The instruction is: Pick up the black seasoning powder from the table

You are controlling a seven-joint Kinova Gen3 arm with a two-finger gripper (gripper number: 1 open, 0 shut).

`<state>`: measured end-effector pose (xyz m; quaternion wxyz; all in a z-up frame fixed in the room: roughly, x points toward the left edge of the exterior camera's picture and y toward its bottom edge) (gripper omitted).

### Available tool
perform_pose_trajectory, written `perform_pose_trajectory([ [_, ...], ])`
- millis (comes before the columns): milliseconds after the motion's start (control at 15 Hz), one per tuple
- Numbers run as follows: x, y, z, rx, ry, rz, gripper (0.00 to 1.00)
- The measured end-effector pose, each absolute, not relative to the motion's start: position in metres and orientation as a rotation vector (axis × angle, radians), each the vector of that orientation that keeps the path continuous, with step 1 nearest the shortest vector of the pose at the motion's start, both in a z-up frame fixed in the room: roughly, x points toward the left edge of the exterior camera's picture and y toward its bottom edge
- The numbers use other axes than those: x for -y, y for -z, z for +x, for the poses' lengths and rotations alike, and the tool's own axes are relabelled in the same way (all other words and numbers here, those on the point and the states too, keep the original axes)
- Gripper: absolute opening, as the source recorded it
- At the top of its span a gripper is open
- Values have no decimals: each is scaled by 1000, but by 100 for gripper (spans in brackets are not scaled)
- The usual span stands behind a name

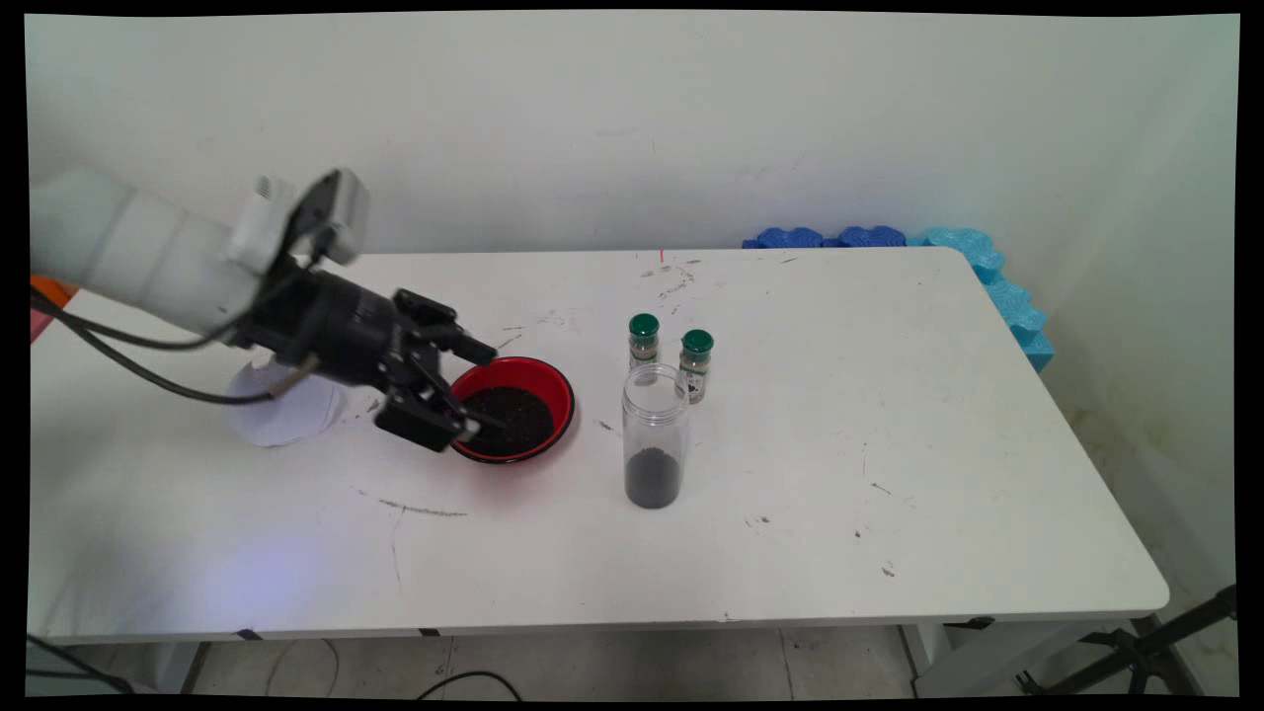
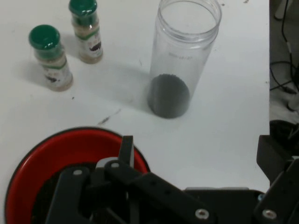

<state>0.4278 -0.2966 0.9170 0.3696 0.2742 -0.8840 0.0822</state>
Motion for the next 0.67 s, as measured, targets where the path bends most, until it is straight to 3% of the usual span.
perform_pose_trajectory([
  [667,326,-860,379,2215,-205,638,100],
])
